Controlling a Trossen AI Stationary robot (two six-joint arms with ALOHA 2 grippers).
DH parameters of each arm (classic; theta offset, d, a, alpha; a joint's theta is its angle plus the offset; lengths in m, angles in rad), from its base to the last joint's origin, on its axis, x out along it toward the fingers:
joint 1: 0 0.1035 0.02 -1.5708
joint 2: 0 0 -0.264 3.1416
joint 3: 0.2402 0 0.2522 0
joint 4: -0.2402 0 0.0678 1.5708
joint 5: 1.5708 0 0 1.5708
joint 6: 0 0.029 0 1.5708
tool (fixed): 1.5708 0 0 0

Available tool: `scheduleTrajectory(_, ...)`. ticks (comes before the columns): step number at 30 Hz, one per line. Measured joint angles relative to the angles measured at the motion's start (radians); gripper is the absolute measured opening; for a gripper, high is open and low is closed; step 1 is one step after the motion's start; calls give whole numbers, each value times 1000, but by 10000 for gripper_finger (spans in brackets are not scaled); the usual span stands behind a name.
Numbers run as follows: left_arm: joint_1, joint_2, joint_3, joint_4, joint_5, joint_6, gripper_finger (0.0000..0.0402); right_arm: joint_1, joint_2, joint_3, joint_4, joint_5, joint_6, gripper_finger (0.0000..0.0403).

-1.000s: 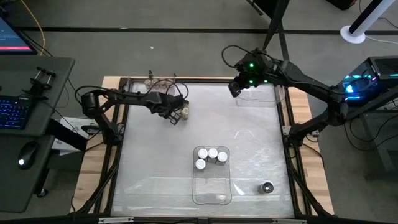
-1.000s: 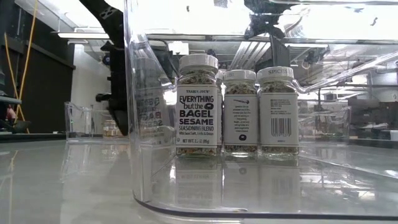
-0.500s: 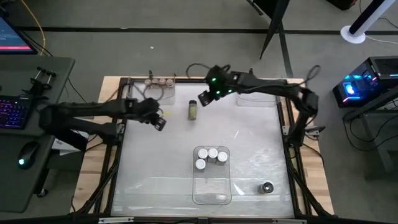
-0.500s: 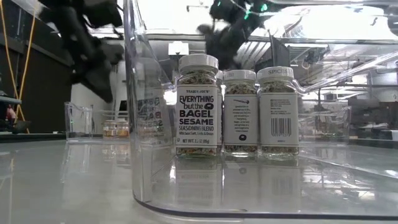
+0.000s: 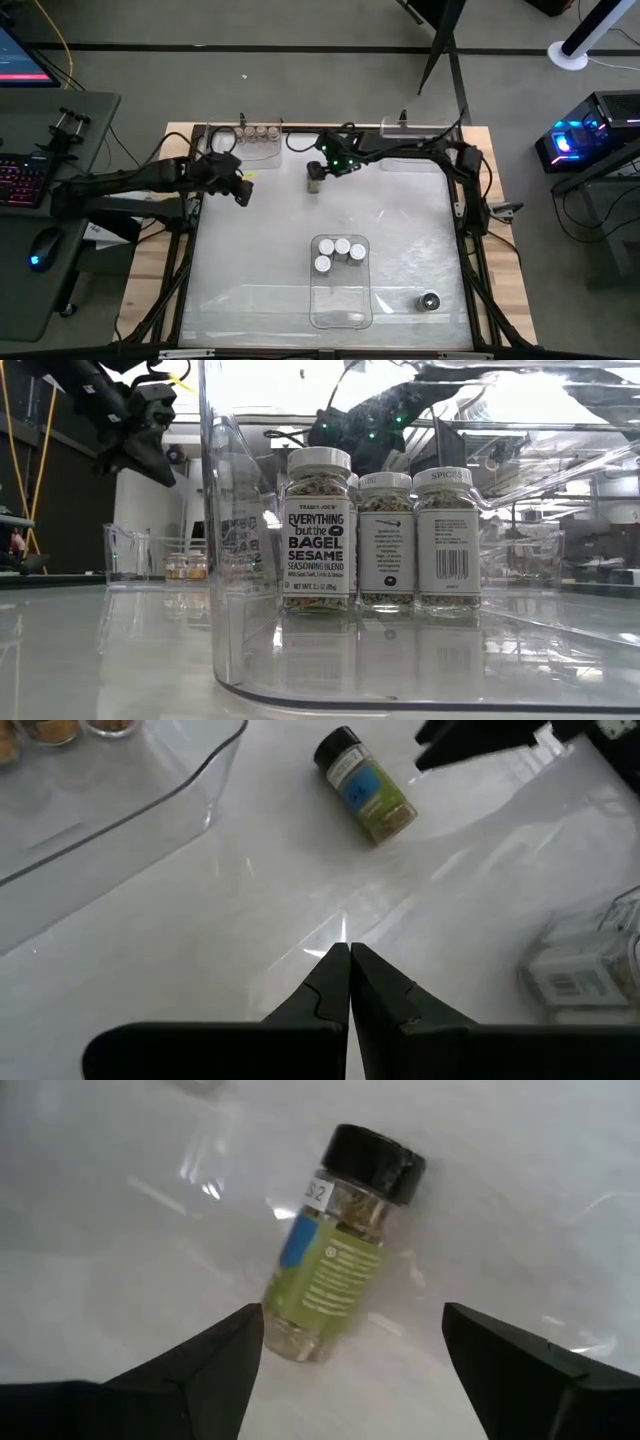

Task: Sort spices by type
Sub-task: Put the top black seasoning bottle into the top right transparent bin

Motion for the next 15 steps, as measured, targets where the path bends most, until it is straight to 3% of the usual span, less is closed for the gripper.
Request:
scheduleTrajectory(7, 0, 7, -1, 0, 20, 34, 0, 27, 23, 2, 88, 80, 151, 307)
scheduleTrajectory(15, 0, 8, -1, 14, 23, 31, 0, 30, 118, 58, 194, 94, 252, 307)
